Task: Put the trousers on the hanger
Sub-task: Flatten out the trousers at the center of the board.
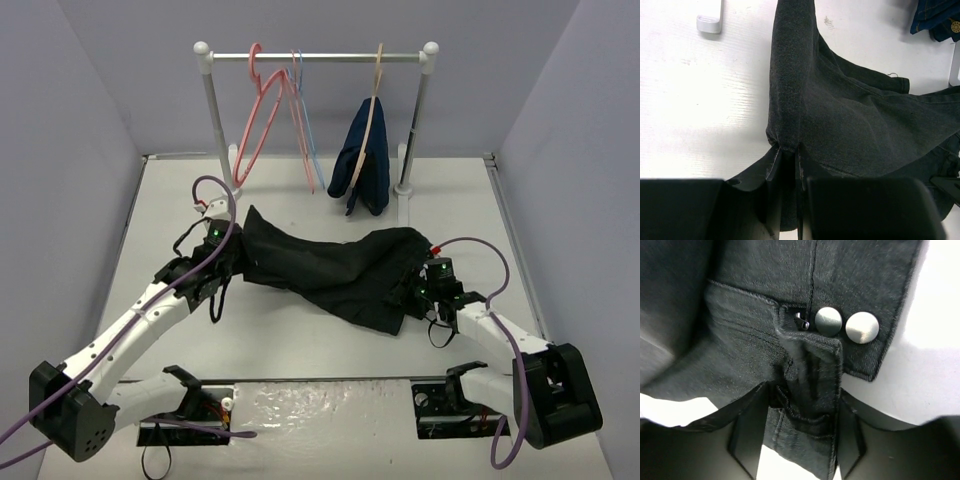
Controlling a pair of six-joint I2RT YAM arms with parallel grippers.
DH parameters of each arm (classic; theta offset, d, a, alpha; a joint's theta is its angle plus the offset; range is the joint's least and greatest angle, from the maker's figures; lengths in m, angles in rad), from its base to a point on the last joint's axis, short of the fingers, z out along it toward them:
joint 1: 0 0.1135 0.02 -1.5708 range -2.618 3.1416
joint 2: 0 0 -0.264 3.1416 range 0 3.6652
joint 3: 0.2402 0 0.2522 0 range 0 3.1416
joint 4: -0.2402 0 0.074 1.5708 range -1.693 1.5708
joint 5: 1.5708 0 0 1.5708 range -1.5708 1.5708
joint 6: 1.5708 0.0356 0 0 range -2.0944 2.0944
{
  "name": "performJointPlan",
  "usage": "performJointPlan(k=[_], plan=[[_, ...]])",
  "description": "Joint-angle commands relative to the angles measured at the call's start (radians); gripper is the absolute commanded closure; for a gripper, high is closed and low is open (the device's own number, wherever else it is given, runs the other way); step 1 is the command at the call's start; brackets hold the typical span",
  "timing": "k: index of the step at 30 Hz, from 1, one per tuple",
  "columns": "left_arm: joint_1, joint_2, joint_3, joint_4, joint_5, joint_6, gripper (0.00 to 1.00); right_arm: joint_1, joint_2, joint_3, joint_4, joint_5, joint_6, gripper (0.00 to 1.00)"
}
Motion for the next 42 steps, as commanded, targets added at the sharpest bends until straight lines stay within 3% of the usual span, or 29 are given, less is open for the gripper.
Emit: performJointPlan(k=[1, 3, 9, 13, 16, 19, 23, 26, 29, 31, 34, 39, 42], plan=[[-0.008, -0.034, 0.031, 0.021, -0.033, 0.015, 1.0, 0.011, -0.002, 0.02, -0.043, -0.03, -0.042, 0.78], [-0.009, -0.045, 0.095, -0.045, -0.07, 0.051, 1.0, 0.018, -0.019, 0.12, -0.188, 0.066, -0.11, 0.99], [-0.009, -0.05, 0.42, -0.331, -0.301, 0.294, 1.0, 0.018, 0.005, 0.66, -0.593, 0.41, -0.318, 1.0], [-0.013, -0.011, 0.682, -0.44, -0.349, 0.456, 1.0, 0.018, 0.055, 0.937, -0.704, 0.464, -0.377, 1.0], [-0.034, -0.005, 0.776, -0.464, -0.292, 0.505, 1.0, 0.017, 0.072, 1.019, -0.725, 0.469, -0.385, 1.0], [-0.068, -0.038, 0.7, -0.447, -0.22, 0.443, 0.75, 0.013, 0.06, 0.979, -0.724, 0.527, -0.383, 1.0], [-0.079, -0.127, 0.449, -0.422, -0.211, 0.257, 0.28, -0.007, 0.027, 0.833, -0.702, 0.598, -0.366, 1.0], [-0.077, -0.163, 0.3, -0.435, -0.225, 0.178, 0.13, -0.038, -0.001, 0.677, -0.677, 0.643, -0.323, 1.0], [-0.075, -0.153, 0.246, -0.462, -0.262, 0.134, 0.12, -0.07, 0.003, 0.605, -0.651, 0.646, -0.293, 0.94], [-0.058, -0.145, 0.212, -0.444, -0.247, 0.108, 0.12, -0.078, 0.014, 0.598, -0.648, 0.67, -0.274, 0.71], [-0.025, -0.127, 0.142, -0.413, -0.207, 0.066, 0.12, -0.077, 0.013, 0.642, -0.648, 0.647, -0.286, 0.51], [0.075, -0.101, 0.044, -0.336, -0.125, -0.013, 0.12, -0.049, -0.05, 0.701, -0.613, 0.523, -0.342, 0.38], [0.167, -0.086, -0.01, -0.284, -0.056, -0.039, 0.12, -0.028, -0.077, 0.668, -0.556, 0.383, -0.355, 0.37]])
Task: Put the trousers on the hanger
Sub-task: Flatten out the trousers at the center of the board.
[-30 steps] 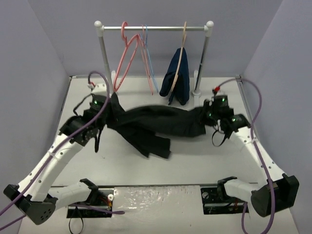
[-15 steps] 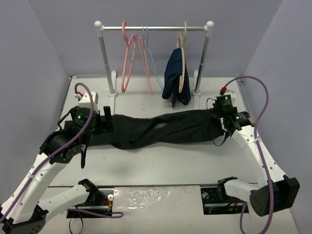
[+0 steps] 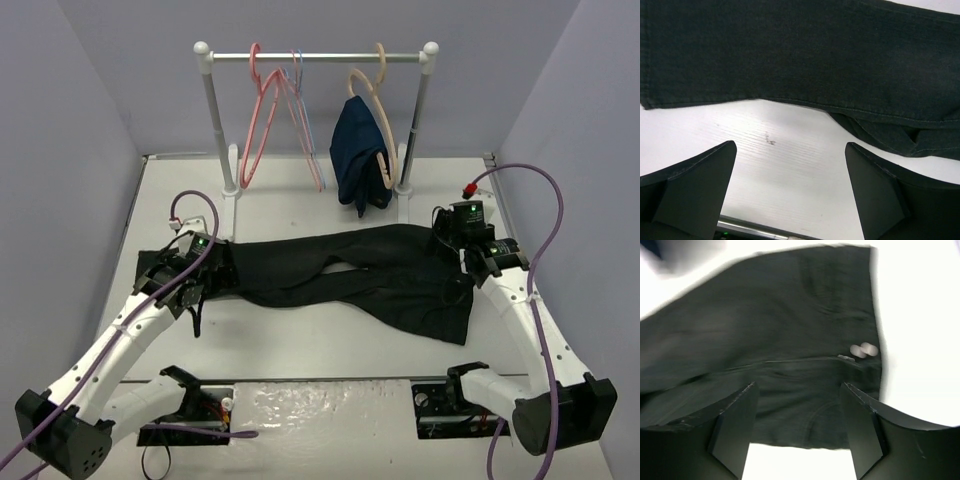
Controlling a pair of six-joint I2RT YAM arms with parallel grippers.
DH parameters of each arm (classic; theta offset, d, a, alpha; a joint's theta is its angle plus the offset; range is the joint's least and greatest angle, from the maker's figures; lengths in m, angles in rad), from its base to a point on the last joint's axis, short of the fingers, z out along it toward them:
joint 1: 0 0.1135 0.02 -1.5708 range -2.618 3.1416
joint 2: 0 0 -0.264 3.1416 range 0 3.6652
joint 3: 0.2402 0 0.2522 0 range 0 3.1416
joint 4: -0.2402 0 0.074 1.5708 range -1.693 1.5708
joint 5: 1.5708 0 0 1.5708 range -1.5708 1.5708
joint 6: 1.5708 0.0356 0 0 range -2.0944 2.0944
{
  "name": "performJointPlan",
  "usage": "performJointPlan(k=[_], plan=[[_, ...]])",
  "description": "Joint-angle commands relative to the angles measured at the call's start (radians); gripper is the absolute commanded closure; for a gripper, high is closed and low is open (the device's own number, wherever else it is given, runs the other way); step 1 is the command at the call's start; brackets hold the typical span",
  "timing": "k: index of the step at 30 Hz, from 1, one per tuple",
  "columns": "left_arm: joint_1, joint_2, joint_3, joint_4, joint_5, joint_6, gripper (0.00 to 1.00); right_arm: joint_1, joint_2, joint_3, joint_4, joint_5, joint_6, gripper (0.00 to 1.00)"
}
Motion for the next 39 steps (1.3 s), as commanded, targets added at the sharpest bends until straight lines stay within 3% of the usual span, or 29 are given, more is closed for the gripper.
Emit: performJointPlan(k=[1, 6, 9, 13, 16, 19, 26, 31, 34, 39], plan=[[0.135, 0.023, -0.051, 0.135, 0.106, -0.091, 0.12, 0.044, -0.053, -0.01, 0.106, -0.182, -0.022, 0.37], [0.237, 0.037, -0.131, 0.229, 0.167, -0.151, 0.12, 0.13, -0.039, -0.162, 0.193, -0.19, 0.077, 0.35], [0.276, 0.048, -0.178, 0.278, 0.172, -0.181, 0.13, 0.137, -0.022, -0.305, 0.287, -0.236, 0.175, 0.28], [0.332, 0.068, -0.203, 0.329, 0.183, -0.188, 0.12, 0.114, 0.001, -0.472, 0.37, -0.216, 0.268, 0.22], [0.365, 0.078, -0.207, 0.341, 0.196, -0.176, 0.12, 0.032, 0.019, -0.541, 0.372, -0.237, 0.315, 0.1], [0.389, 0.083, -0.207, 0.336, 0.197, -0.166, 0.12, -0.073, 0.053, -0.54, 0.333, -0.26, 0.33, 0.01], [0.447, 0.108, -0.218, 0.309, 0.203, -0.173, 0.13, -0.348, 0.071, -0.473, 0.254, -0.277, 0.279, 0.0], [0.506, 0.16, -0.227, 0.329, 0.242, -0.182, 0.12, -0.378, 0.047, -0.397, 0.233, -0.216, 0.241, 0.0], [0.511, 0.19, -0.224, 0.327, 0.248, -0.18, 0.13, -0.373, 0.048, -0.366, 0.246, -0.263, 0.215, 0.0], [0.525, 0.187, -0.209, 0.289, 0.167, -0.139, 0.12, -0.256, -0.015, -0.327, 0.284, -0.321, 0.141, 0.0]])
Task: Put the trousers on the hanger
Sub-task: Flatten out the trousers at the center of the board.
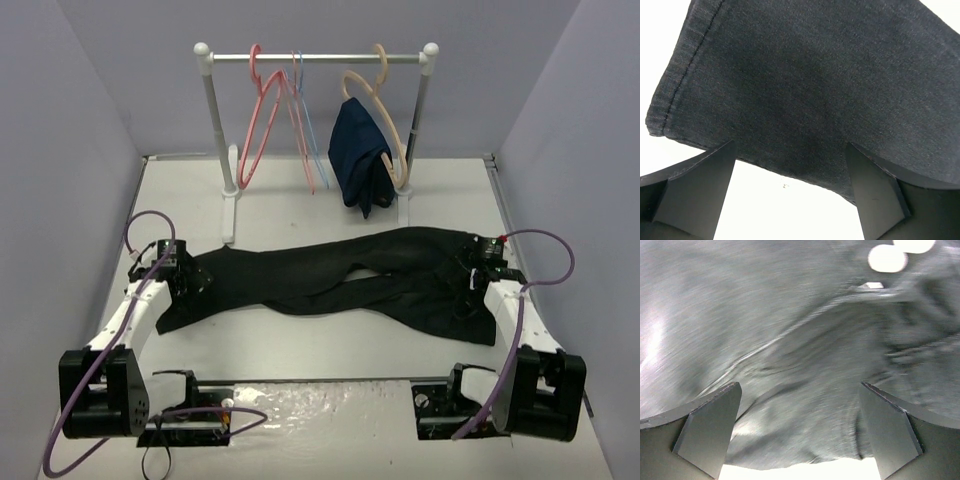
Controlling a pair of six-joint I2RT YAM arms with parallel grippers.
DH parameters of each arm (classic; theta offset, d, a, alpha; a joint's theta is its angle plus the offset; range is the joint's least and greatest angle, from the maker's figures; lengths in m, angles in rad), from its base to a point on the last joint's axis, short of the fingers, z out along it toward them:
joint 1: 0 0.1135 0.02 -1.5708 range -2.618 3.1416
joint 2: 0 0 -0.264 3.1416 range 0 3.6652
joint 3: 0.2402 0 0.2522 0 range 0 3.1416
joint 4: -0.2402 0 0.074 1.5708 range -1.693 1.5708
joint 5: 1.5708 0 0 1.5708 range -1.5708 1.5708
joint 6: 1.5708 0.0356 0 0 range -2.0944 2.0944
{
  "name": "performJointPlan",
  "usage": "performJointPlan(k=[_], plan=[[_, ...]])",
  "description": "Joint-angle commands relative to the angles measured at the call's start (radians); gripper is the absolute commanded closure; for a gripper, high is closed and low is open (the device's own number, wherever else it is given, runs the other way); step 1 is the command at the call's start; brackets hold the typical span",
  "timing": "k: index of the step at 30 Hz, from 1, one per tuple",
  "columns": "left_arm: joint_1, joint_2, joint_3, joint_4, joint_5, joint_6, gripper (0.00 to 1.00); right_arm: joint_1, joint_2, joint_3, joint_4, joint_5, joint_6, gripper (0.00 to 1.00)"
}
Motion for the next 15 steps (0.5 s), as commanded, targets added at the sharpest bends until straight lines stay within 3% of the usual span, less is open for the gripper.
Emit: performJointPlan(k=[1, 7, 15], plan=[[0.03, -0.024, 0.042, -0.007, -0.093, 0.035, 0.12, 0.131, -0.07, 0.081, 0.02, -0.027, -0.093, 0.0], [0.171, 0.03, 0.074, -0.071, -0.107, 0.056, 0.13, 0.283, -0.076, 0.129, 0.006, -0.032, -0.142, 0.0], [0.187, 0.127, 0.061, -0.07, -0.061, 0.067, 0.13, 0.309, -0.089, 0.127, -0.001, -0.066, -0.154, 0.0]])
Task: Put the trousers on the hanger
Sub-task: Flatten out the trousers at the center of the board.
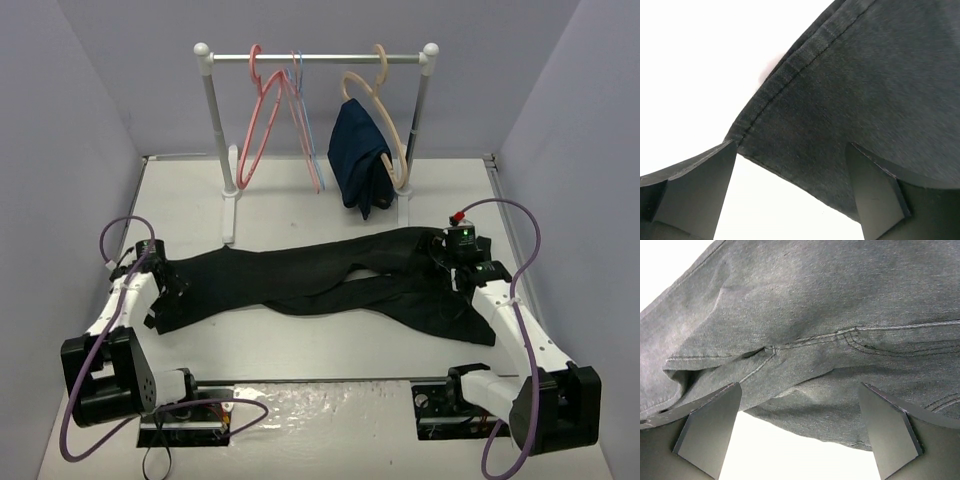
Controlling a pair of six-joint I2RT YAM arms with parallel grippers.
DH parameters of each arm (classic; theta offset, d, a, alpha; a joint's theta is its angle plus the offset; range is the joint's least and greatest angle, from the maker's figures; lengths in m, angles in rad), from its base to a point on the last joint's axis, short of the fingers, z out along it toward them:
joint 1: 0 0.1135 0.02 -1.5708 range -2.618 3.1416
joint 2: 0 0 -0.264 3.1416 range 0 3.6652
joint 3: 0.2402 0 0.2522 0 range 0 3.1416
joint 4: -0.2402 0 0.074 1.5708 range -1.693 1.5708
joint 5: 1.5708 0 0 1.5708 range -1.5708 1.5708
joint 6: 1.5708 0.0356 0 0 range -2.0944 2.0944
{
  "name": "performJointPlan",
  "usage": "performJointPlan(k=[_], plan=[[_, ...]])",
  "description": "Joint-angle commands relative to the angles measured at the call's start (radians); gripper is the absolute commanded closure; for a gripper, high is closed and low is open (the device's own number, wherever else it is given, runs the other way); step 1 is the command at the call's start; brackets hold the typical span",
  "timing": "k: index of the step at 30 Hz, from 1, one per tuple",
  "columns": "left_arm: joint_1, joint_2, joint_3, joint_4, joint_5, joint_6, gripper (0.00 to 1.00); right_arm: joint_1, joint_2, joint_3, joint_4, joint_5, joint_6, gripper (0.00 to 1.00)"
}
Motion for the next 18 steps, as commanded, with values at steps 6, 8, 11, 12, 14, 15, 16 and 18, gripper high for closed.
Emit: performJointPlan(k=[6, 8, 11, 12, 14, 15, 16, 18], plan=[[0.01, 0.104, 0.026, 0.006, 0.003, 0.04, 0.2, 0.021, -0.03, 0.023, 0.0, -0.036, -0.03, 0.0], [0.01, 0.128, 0.028, 0.005, 0.007, 0.039, 0.33, 0.021, -0.031, 0.02, -0.002, -0.039, -0.032, 0.0], [0.009, 0.13, 0.019, 0.017, 0.01, 0.039, 0.59, 0.021, -0.032, 0.021, -0.003, -0.041, -0.036, 0.0], [0.01, 0.127, 0.016, 0.018, 0.01, 0.04, 0.68, 0.021, -0.032, 0.021, -0.003, -0.041, -0.036, 0.0], [0.01, 0.116, 0.028, 0.006, 0.021, 0.048, 0.95, 0.021, -0.03, 0.021, -0.003, -0.035, -0.038, 0.0], [0.01, 0.105, 0.041, -0.007, 0.027, 0.057, 0.99, 0.021, -0.025, 0.023, -0.003, -0.034, -0.041, 0.0], [0.01, 0.092, 0.053, -0.022, 0.03, 0.067, 1.0, 0.022, -0.019, 0.025, -0.003, -0.034, -0.043, 0.0], [0.009, 0.055, 0.083, -0.049, 0.032, 0.089, 1.0, 0.023, -0.01, 0.028, -0.003, -0.038, -0.045, 0.0]])
